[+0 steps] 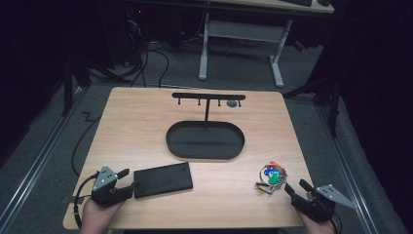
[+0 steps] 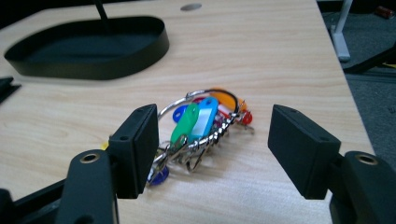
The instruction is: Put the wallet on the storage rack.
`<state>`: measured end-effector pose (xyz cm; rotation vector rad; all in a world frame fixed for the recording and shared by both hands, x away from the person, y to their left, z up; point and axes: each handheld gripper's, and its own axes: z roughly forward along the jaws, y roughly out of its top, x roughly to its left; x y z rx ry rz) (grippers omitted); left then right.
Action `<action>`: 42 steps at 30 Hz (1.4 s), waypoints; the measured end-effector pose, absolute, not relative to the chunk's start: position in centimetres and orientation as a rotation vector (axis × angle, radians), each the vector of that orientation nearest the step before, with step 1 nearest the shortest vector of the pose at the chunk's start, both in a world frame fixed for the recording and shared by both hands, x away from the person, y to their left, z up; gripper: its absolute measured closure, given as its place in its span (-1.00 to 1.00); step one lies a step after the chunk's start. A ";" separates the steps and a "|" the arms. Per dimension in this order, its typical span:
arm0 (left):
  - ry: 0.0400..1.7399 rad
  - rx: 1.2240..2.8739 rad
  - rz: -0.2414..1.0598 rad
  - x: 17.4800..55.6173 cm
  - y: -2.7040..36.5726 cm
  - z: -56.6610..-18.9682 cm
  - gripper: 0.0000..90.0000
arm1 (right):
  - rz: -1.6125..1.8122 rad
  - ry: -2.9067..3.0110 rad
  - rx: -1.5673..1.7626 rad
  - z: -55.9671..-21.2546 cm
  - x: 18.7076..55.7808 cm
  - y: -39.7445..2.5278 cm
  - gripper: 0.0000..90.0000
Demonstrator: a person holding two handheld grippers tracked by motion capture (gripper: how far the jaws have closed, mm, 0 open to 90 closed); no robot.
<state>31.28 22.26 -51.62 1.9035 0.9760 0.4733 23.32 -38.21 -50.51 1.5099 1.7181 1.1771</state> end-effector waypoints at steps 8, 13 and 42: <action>0.943 1.934 0.481 31.2 21.8 -51.6 -0.10 | 1.176 1.730 1.520 -50.9 23.3 -38.4 -0.21; 0.947 1.939 0.491 31.1 21.9 -51.6 -0.10 | 1.210 1.718 1.533 -50.9 23.4 -38.6 -0.21; 1.011 2.141 0.496 30.6 21.2 -52.5 1.00 | 1.191 1.750 1.505 -50.9 23.6 -38.4 -0.16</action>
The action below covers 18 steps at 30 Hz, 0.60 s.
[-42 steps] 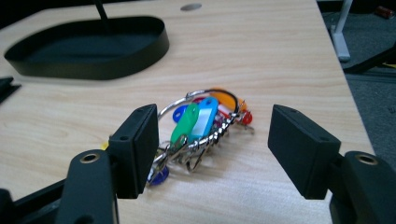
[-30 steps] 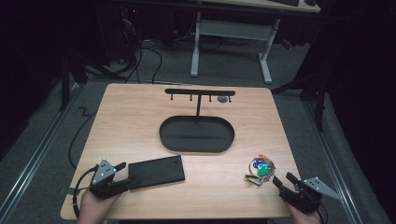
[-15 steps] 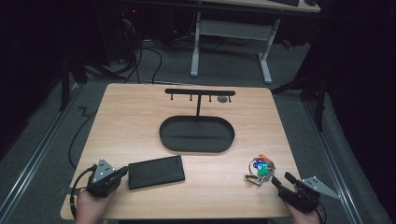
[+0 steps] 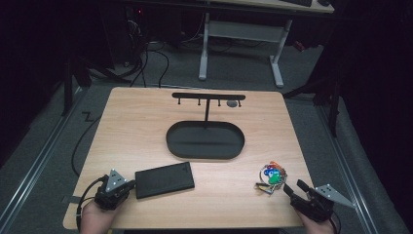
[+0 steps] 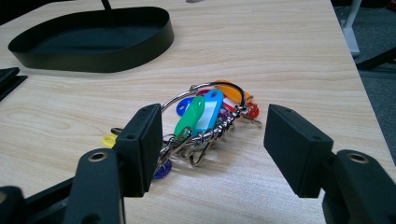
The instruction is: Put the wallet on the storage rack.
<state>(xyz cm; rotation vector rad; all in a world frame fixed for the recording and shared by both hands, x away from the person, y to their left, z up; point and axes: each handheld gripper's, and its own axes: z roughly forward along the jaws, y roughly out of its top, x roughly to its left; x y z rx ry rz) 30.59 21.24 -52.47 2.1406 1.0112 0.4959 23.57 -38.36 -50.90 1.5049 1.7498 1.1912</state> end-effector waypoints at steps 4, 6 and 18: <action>0.968 2.157 0.468 30.0 20.7 -52.5 1.00 | 1.190 1.754 1.511 -51.0 23.6 -38.3 -0.16; 0.924 2.171 0.454 29.4 20.2 -52.4 1.00 | 1.192 1.755 1.513 -51.0 23.7 -38.3 -0.16; 0.799 2.213 0.448 27.3 18.0 -52.1 0.98 | 1.192 1.760 1.506 -51.0 23.7 -38.2 -0.16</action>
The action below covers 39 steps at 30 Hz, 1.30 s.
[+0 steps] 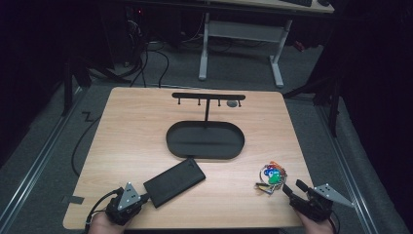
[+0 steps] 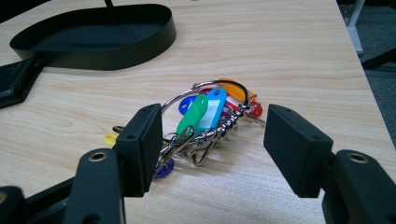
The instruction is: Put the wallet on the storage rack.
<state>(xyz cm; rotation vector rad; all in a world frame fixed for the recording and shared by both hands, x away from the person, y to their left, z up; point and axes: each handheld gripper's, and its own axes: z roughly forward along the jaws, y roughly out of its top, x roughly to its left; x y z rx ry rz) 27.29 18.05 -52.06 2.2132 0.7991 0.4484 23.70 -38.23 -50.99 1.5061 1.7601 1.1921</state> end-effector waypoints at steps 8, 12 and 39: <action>0.772 2.144 0.514 27.1 18.2 -51.3 0.73 | 1.192 1.762 1.516 -51.1 23.8 -38.2 -0.16; 0.692 2.169 0.547 26.8 16.6 -51.2 0.41 | 1.187 1.769 1.514 -51.2 23.9 -38.1 -0.16; 0.369 2.313 0.758 27.0 11.4 -53.3 0.16 | 1.185 1.786 1.510 -51.4 24.1 -37.9 -0.15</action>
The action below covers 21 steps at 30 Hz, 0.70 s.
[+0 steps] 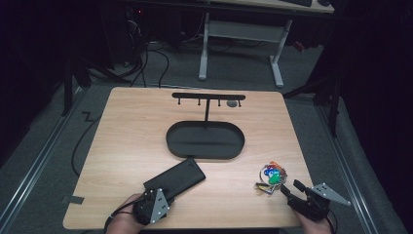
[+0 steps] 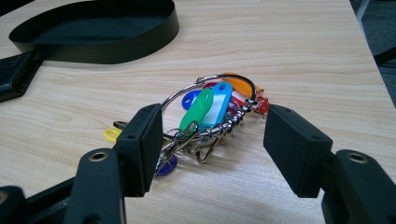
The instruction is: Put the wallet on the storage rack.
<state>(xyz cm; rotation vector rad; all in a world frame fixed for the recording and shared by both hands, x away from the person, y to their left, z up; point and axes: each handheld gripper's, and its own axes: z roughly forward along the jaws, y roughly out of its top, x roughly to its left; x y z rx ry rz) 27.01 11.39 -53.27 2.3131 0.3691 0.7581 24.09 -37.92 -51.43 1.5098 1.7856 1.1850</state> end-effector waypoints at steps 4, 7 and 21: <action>0.340 2.334 0.781 26.8 11.2 -53.2 0.30 | 1.190 1.782 1.512 -51.4 24.1 -37.9 -0.15; 0.326 2.330 0.779 26.8 11.2 -53.1 0.42 | 1.194 1.780 1.521 -51.4 24.0 -37.9 -0.15; 0.367 2.276 0.807 26.0 11.8 -52.0 0.75 | 1.205 1.767 1.527 -51.4 23.9 -38.4 -0.15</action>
